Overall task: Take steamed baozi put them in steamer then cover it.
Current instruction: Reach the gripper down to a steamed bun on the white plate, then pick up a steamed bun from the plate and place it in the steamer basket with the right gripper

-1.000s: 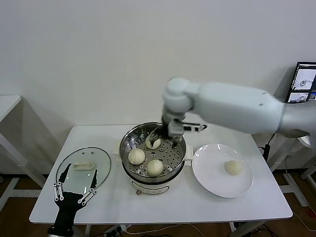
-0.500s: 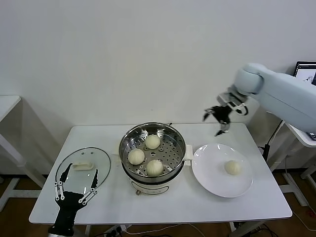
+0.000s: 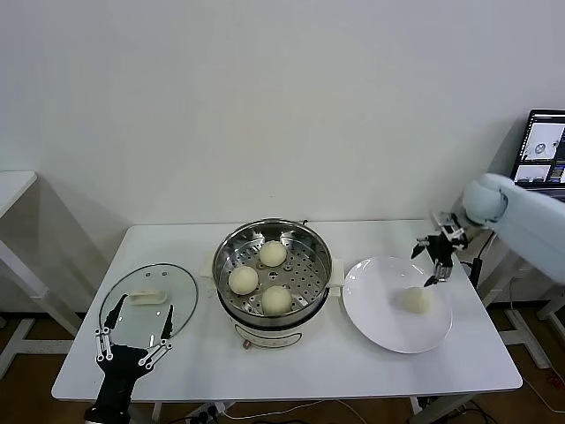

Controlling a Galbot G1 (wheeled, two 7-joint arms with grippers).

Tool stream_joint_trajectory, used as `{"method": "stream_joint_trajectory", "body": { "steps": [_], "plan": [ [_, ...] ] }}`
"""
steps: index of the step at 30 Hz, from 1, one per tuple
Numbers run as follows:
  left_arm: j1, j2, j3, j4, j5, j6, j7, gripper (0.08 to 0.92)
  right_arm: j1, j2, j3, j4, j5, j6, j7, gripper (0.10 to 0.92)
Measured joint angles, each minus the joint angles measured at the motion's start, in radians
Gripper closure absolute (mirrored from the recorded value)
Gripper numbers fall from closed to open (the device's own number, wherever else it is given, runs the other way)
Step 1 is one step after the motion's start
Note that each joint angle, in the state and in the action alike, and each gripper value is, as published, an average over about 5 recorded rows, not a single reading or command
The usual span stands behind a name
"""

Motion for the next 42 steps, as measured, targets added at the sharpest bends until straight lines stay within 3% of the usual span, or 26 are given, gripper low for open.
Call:
{"method": "stream_joint_trajectory", "body": {
  "steps": [19,22,30,42],
  "plan": [
    [0.007,-0.003,-0.002,0.005,0.007,-0.004,-0.004,0.177,-0.158,0.045,0.061,-0.074,-0.045,-0.021,0.075,0.203],
    [0.007,-0.004,-0.003,0.007,0.008,-0.004,-0.004,0.177,-0.164,0.052,0.066,-0.077,-0.047,-0.022,0.079,0.225],
    [0.003,-0.007,-0.007,0.008,0.007,-0.004,-0.004,0.177,-0.149,0.056,0.058,-0.068,-0.049,-0.029,0.070,0.377],
    [-0.004,0.002,-0.002,0.005,0.006,-0.002,-0.004,0.177,0.072,0.097,-0.052,-0.008,0.006,-0.032,-0.043,0.387]
  ]
}}
